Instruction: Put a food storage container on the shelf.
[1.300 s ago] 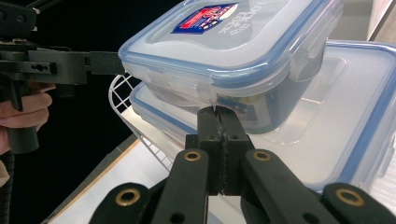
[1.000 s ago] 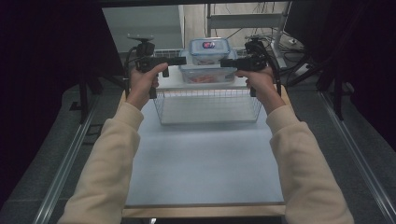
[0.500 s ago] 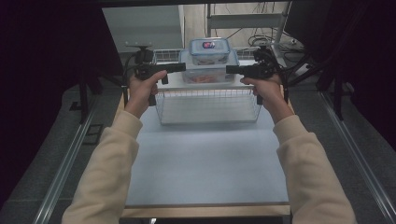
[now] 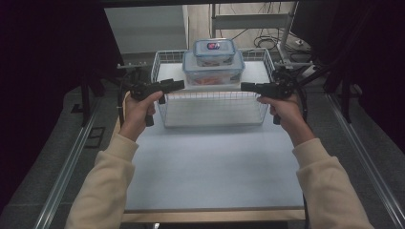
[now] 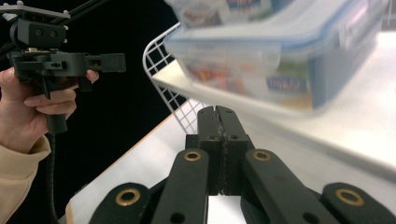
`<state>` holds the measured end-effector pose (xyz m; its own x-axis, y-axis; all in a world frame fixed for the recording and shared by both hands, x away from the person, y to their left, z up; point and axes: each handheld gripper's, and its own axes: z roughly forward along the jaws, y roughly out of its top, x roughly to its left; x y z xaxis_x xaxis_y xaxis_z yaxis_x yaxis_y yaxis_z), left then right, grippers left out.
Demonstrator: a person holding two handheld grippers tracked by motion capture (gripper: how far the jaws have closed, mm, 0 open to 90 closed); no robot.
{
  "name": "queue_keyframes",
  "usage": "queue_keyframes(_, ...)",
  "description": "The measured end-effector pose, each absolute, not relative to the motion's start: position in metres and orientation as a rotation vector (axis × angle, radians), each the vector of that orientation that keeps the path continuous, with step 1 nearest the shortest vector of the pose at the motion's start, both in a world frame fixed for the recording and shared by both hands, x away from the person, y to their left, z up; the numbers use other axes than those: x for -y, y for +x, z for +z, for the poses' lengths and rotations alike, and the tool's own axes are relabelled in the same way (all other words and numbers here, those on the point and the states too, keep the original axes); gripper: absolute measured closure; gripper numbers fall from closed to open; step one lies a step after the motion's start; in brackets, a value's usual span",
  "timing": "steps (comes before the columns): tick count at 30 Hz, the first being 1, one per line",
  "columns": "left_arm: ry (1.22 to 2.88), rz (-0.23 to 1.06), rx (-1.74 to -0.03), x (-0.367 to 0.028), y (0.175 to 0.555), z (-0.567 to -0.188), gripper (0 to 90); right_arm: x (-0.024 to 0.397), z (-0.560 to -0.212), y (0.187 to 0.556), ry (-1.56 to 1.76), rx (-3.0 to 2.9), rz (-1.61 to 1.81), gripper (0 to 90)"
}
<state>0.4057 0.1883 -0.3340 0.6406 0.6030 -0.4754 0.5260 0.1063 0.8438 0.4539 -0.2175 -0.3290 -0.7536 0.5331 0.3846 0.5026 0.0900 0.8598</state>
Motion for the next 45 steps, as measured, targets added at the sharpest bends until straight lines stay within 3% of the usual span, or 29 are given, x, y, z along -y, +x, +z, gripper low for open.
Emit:
queue_keyframes(14,1.599,0.101,-0.976,-0.182,0.358,-0.399,29.1,0.25,-0.384,0.409,1.095,-2.348,1.763,83.5)
queue_keyframes(18,1.597,0.074,-0.993,-0.184,0.348,-0.42,29.2,0.258,-0.406,0.397,1.123,-2.351,1.759,74.5)
queue_keyframes(21,1.618,0.064,-1.009,-0.184,0.339,-0.436,29.0,0.263,-0.423,0.389,1.155,-2.351,1.739,55.9)
queue_keyframes(25,1.643,0.056,-1.026,-0.185,0.33,-0.455,28.5,0.267,-0.446,0.378,1.184,-2.388,1.682,45.3)
queue_keyframes(32,1.666,0.036,-1.065,-0.185,0.321,-0.48,28.0,0.267,-0.47,0.364,1.208,-2.43,1.626,39.0)
queue_keyframes(45,1.717,0.036,-1.105,-0.179,0.313,-0.504,27.9,0.26,-0.493,0.36,1.229,-2.451,1.54,36.1)
